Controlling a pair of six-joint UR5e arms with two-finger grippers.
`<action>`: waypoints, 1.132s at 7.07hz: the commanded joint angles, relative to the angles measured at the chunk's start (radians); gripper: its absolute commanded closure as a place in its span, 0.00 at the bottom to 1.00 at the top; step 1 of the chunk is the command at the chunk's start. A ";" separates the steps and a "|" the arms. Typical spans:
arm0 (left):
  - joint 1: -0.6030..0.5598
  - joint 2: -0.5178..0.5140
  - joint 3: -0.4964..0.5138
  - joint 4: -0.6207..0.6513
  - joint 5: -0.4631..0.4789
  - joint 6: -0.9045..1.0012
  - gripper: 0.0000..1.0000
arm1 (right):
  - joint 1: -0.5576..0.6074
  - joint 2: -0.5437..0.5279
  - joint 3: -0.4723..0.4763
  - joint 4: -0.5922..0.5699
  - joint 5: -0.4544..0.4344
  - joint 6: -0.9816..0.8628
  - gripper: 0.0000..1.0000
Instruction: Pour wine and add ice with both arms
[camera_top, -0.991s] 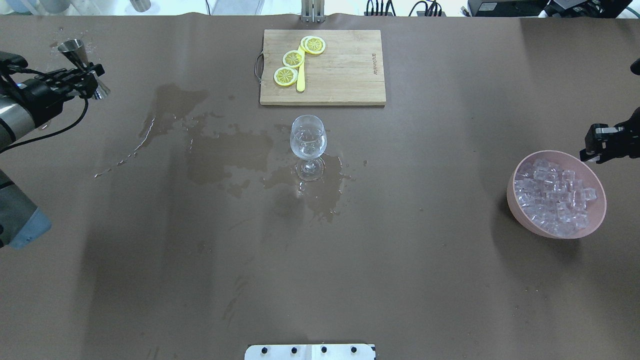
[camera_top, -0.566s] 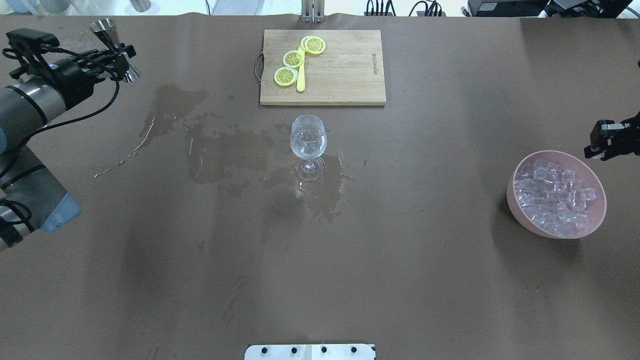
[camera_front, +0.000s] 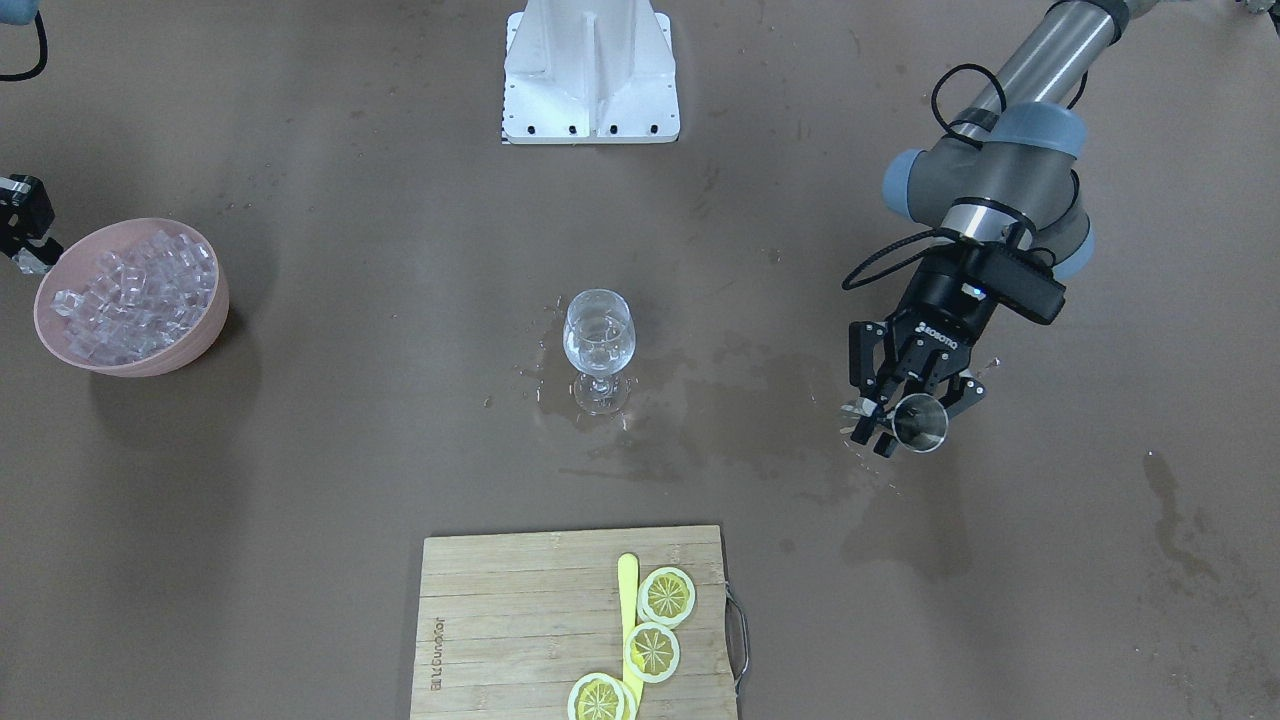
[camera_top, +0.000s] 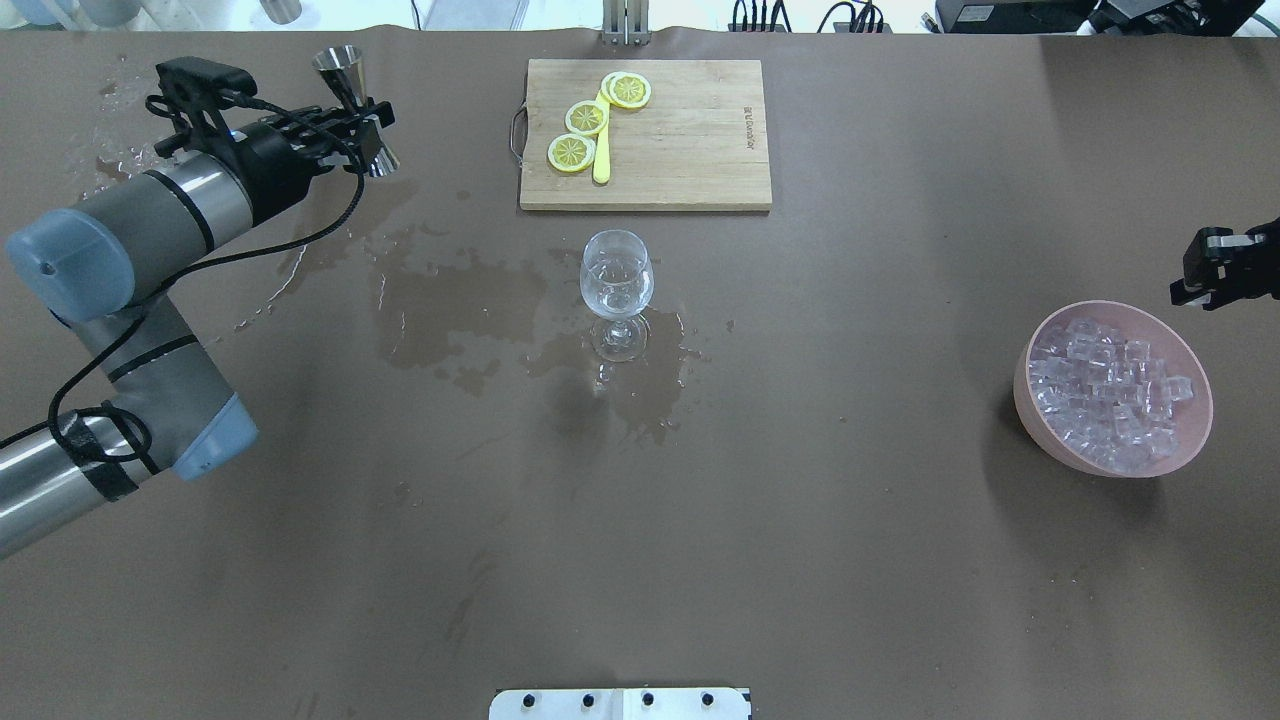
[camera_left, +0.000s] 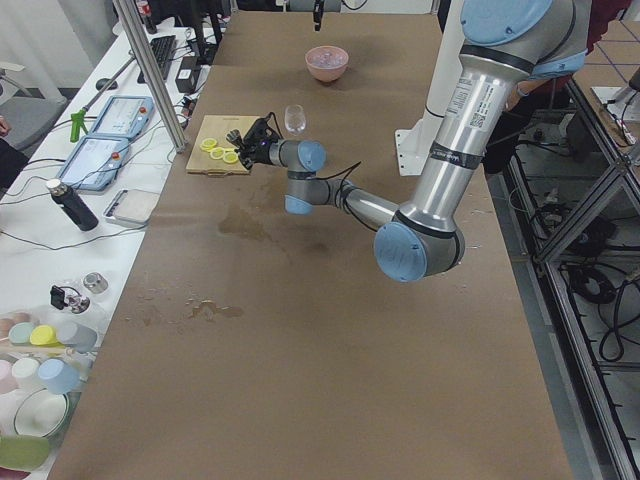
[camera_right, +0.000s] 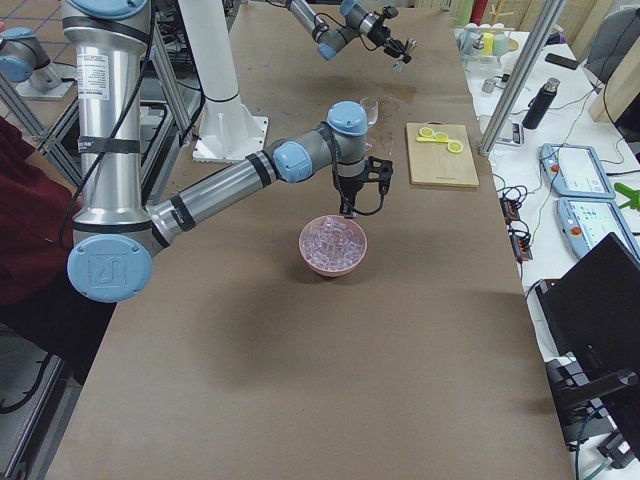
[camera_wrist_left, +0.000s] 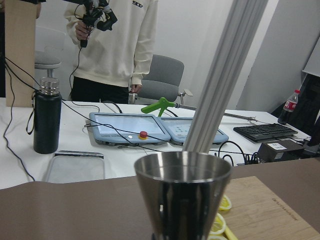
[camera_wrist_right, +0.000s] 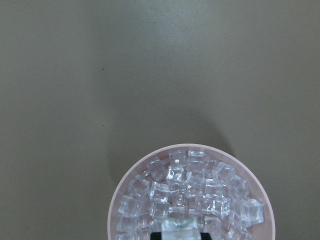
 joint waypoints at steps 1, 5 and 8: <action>0.054 -0.034 -0.022 0.017 0.026 0.248 1.00 | 0.003 0.036 -0.001 -0.011 0.004 0.000 0.97; 0.161 -0.084 -0.092 0.147 0.148 0.662 1.00 | -0.009 0.180 -0.006 -0.155 -0.011 0.003 0.97; 0.194 -0.118 -0.091 0.169 0.164 0.867 1.00 | -0.026 0.257 -0.015 -0.210 -0.014 0.018 0.98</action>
